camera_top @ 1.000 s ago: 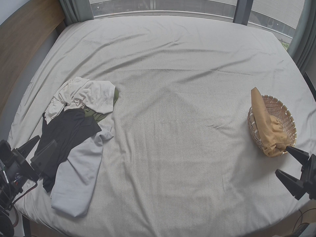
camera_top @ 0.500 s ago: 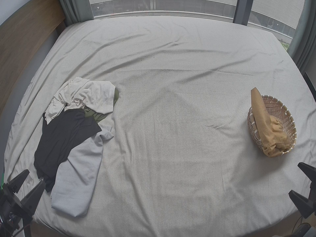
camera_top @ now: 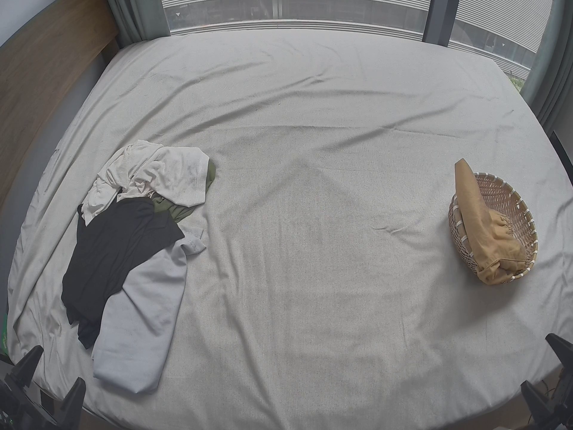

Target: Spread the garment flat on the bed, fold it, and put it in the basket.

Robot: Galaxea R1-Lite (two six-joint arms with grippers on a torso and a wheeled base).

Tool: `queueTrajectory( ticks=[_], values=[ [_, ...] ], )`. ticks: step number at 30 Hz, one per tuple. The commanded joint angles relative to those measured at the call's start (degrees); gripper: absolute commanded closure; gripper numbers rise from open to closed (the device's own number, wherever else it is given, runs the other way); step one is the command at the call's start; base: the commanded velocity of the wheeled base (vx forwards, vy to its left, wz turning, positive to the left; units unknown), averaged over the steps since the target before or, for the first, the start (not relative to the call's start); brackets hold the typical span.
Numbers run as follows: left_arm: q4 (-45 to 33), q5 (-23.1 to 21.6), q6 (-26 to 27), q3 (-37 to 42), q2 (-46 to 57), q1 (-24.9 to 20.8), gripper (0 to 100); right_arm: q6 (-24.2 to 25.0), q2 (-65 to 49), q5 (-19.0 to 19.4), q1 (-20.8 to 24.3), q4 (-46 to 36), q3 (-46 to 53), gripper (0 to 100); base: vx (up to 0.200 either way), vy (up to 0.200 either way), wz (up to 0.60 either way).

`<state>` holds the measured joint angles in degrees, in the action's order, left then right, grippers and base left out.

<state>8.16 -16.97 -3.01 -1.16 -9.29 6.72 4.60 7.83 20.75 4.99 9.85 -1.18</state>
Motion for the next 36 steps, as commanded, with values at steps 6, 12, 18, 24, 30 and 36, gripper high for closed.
queueTrajectory(
  ticks=[6, 12, 18, 24, 30, 36],
  values=[
    [-4.4, 6.9, 2.9, 1.1, 4.1, 0.0, 0, -5.4, -2.5, -19.1, -0.4, -7.7, 1.2, 0, 0.0, 0.0, 0.0],
    [-5.0, -2.5, 2.3, 0.9, 4.2, -0.3, 0, -3.4, -2.3, -22.0, -0.4, -8.3, 1.2, 0, 0.0, 0.0, 0.0],
    [-6.3, -4.2, 2.1, 0.5, 4.5, -7.6, 0, -3.3, -2.3, -21.5, -0.4, -10.1, 1.2, 0, 0.0, 0.0, 0.0],
    [-6.0, 4.8, 1.8, 0.7, 8.2, -5.9, 0, -3.1, -2.3, -21.5, -0.4, -10.0, 1.2, 0, 0.0, 0.0, 0.0],
    [-7.5, 16.7, 2.9, 1.2, 9.3, -6.5, 0, -3.8, -2.3, -21.2, -0.4, -10.1, 1.2, 0, 0.0, 0.0, 0.0],
    [-8.2, 17.8, 2.4, 1.2, 9.3, -6.4, 0, -5.4, -2.4, -19.2, -0.2, -10.0, 1.2, 0, 0.0, 0.0, 0.0]
  ],
)
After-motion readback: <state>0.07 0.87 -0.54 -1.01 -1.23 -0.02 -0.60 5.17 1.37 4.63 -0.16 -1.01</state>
